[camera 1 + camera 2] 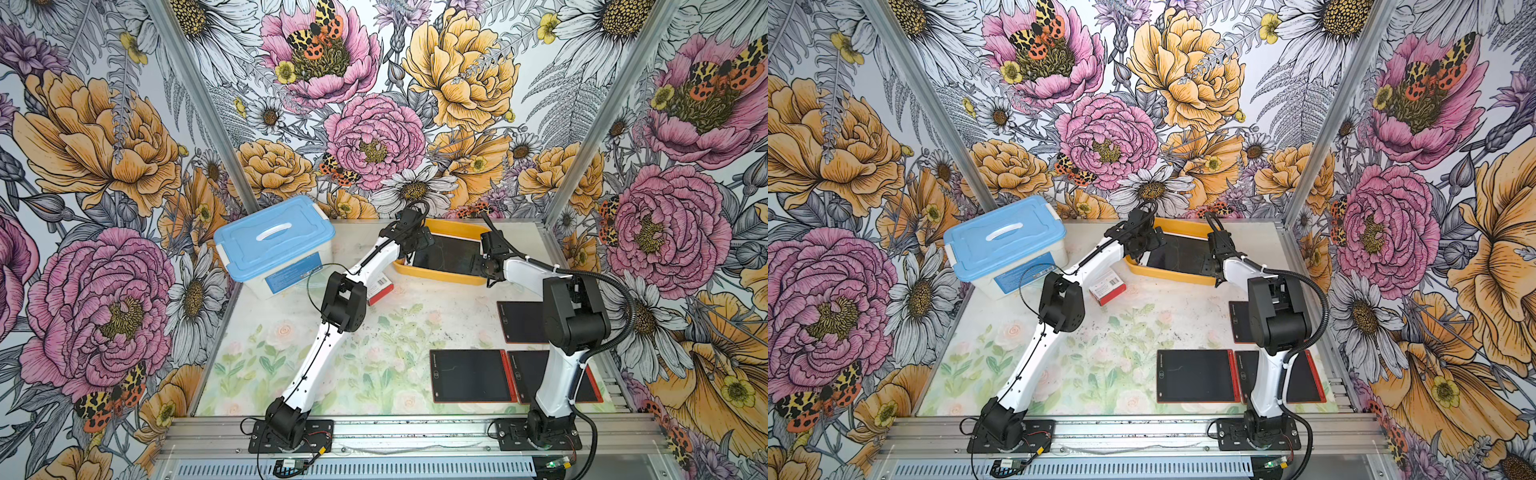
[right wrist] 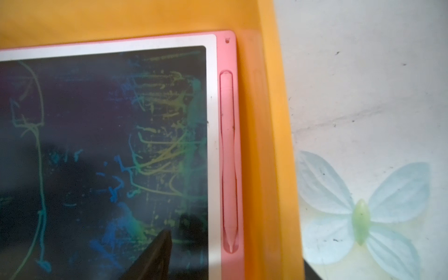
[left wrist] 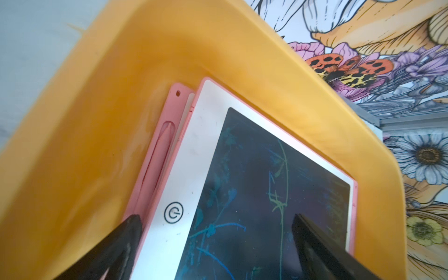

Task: Take out the writing tablet from the storage box
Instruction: Pick up the writing tablet from the storage box.

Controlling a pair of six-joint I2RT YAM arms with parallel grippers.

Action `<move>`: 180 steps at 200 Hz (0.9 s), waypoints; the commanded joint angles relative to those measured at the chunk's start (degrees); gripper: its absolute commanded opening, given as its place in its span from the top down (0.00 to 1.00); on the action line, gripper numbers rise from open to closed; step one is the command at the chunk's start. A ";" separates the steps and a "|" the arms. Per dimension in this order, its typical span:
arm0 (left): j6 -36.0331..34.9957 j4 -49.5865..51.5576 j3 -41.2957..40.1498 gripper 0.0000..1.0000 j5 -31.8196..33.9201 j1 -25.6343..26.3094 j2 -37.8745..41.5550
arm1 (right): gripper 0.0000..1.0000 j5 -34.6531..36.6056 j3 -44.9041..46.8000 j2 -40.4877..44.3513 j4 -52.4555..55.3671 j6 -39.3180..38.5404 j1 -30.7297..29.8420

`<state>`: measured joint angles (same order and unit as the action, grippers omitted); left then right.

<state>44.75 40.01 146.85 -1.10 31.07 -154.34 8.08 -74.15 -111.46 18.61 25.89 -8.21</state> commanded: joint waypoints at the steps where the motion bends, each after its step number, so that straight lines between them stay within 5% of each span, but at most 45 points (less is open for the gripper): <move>1: 3.63 -5.43 -1.40 0.01 -8.87 0.90 3.65 | 0.34 -0.56 -1.95 0.02 -0.52 0.78 -0.05; 180: 16.04 -26.60 -13.18 0.13 -26.72 0.09 10.35 | 0.32 0.52 -4.03 -0.56 -0.56 0.91 1.58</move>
<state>57.36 18.65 135.22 -18.41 29.04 -146.98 10.79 -74.94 -111.48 21.37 26.76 -5.63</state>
